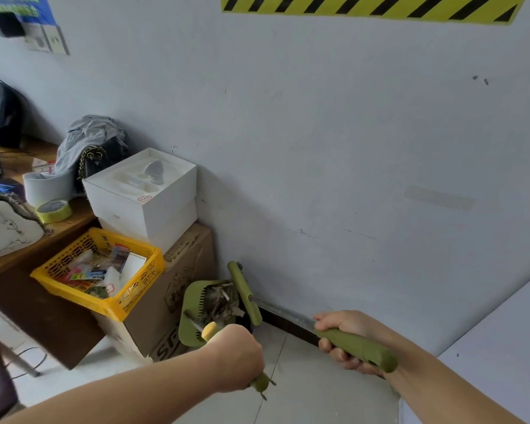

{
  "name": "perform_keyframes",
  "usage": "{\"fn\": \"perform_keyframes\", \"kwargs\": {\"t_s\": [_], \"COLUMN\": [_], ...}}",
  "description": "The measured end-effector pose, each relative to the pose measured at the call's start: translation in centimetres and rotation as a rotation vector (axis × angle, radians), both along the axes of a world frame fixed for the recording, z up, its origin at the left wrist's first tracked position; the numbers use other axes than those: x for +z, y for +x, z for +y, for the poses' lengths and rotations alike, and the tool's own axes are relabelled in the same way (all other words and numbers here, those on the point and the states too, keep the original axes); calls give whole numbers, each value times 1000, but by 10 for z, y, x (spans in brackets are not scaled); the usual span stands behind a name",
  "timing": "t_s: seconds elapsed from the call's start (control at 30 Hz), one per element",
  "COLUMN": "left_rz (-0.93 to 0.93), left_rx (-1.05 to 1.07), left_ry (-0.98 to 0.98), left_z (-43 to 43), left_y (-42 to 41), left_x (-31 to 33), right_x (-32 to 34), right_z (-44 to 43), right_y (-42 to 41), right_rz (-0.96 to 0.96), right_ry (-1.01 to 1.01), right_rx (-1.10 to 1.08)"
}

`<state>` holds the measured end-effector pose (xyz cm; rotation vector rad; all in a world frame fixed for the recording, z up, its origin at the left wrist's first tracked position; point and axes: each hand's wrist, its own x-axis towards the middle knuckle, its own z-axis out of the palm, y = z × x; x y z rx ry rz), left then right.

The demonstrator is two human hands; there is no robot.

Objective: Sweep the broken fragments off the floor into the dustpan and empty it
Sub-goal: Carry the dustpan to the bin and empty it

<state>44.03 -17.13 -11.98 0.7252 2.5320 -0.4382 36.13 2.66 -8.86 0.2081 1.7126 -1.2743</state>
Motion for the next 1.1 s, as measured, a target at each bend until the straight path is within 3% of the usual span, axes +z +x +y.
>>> {"fn": "perform_keyframes", "kwargs": {"t_s": [1.1], "left_rz": [-91], "left_rx": [-53], "left_ry": [-276], "left_z": [117], "left_y": [-40], "left_x": [-17], "right_x": [-59], "right_z": [93], "right_y": [-48], "right_rz": [36], "right_ry": [-96], "right_rx": [68]}}
